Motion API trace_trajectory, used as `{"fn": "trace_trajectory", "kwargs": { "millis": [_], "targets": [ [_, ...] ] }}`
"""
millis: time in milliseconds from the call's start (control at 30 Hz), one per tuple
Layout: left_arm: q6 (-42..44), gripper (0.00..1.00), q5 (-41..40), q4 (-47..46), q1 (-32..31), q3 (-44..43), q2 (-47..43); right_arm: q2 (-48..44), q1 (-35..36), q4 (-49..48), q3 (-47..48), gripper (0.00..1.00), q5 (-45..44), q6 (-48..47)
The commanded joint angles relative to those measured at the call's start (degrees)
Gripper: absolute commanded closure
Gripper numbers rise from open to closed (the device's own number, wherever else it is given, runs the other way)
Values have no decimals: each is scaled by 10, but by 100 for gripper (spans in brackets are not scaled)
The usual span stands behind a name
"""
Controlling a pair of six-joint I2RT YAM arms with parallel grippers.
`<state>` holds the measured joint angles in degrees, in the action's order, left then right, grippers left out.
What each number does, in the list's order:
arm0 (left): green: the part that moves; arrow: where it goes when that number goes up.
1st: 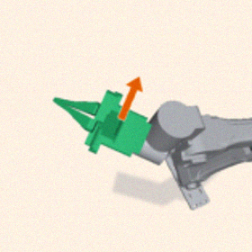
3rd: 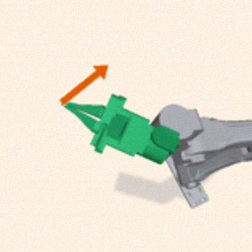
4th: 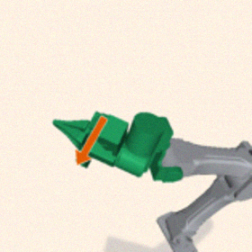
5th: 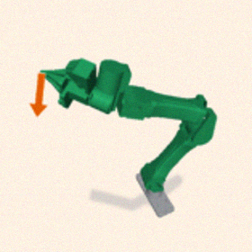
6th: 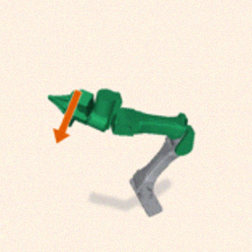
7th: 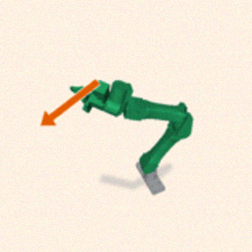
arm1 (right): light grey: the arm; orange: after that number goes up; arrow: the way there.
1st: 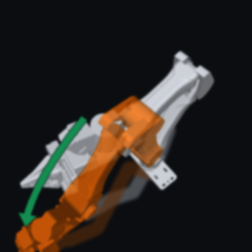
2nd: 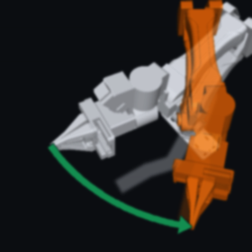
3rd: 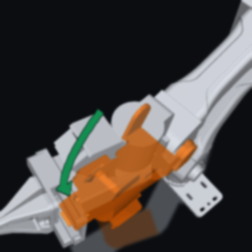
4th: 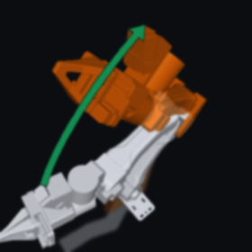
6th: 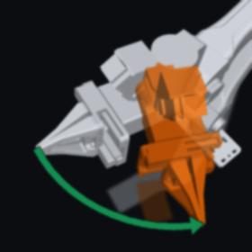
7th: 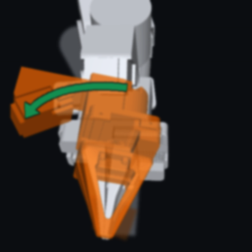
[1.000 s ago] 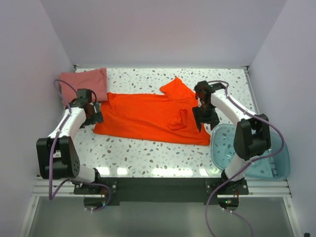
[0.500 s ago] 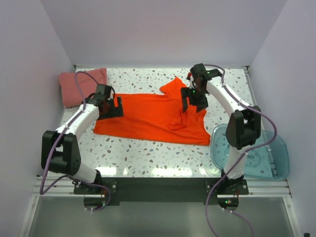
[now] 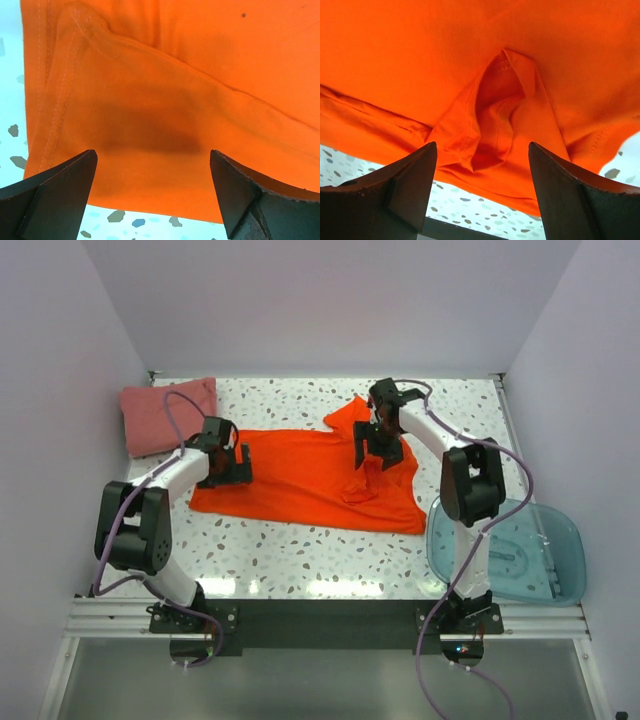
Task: Fold and stack the t-shirts
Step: Fold the tshirt
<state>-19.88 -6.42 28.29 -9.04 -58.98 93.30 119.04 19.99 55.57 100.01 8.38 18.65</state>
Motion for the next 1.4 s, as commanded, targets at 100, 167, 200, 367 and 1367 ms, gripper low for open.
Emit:
{"fn": "trace_trajectory", "kwargs": {
  "millis": [100,167,200,367,1367],
  "targets": [
    [17,0,-12,-32,2,42,3,29,12,-37,5,23,-20,14],
    [16,0,-12,-34,2,55,-3,42,14,-35,12,23,-34,16],
    [16,0,-11,-35,2,59,-6,45,15,-33,14,24,-41,16],
    [15,0,-11,-37,2,80,-20,57,20,-29,14,32,-51,16],
    [9,0,-26,-26,23,122,-54,65,0,68,148,46,-111,53]
  ]
}}
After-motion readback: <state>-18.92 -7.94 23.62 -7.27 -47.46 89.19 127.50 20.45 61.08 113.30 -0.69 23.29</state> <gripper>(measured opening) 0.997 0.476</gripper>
